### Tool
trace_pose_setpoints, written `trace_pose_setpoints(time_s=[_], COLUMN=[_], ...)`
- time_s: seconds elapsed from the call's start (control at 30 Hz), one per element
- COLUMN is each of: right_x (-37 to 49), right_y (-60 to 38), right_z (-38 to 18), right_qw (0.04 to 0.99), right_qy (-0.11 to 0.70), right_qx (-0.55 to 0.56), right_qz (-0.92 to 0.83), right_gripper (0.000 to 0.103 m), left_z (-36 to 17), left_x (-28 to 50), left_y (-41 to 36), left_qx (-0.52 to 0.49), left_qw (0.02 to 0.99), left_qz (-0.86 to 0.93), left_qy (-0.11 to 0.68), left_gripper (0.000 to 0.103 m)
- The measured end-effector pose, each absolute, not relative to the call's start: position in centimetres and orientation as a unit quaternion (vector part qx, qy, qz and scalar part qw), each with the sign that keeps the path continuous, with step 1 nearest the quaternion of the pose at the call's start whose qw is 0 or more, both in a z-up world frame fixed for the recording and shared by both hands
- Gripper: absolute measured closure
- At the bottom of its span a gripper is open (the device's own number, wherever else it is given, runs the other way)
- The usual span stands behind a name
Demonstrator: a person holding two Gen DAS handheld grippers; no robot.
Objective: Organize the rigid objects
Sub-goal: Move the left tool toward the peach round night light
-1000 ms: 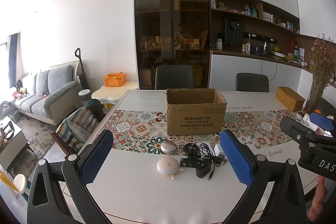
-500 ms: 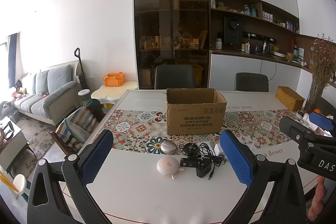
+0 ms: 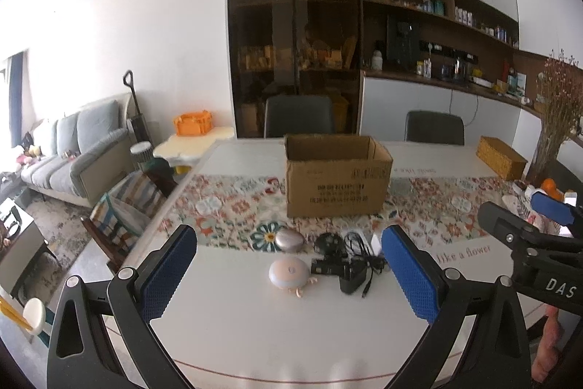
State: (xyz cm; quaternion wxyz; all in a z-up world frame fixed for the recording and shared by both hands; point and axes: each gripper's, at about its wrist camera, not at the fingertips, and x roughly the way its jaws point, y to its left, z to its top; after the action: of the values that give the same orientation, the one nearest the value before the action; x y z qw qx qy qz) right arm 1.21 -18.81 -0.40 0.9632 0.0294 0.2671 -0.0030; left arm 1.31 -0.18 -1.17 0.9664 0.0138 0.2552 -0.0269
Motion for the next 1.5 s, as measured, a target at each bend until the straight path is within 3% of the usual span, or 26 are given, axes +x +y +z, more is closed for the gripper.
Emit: trace_pose_setpoints(time_s=[0.73,1.17,1.5], right_x=[10.2,14.6,16.2], right_y=[-16.0,-15.4,-14.7], right_z=[-13.7,-19.6,-22.0], right_qw=[0.903,0.879,0.865], right_qy=[0.428,0.475,0.497], right_qx=[0.037,0.045,0.067], right_qz=[0.004,-0.012,-0.006], right_gripper=[0.002,0.002,0.002], left_z=[-15.9,-22.2,-24.1], left_x=[11.8,17.0,19.4], left_y=[2.1,0.5,0.0], left_qx=[0.031,0.108,0.15], left_qw=[0.913,0.891,0.876], left_qz=[-0.054,-0.112,-0.145], left_qy=[0.403,0.427,0.435], left_gripper=[0.0,0.0,0.007])
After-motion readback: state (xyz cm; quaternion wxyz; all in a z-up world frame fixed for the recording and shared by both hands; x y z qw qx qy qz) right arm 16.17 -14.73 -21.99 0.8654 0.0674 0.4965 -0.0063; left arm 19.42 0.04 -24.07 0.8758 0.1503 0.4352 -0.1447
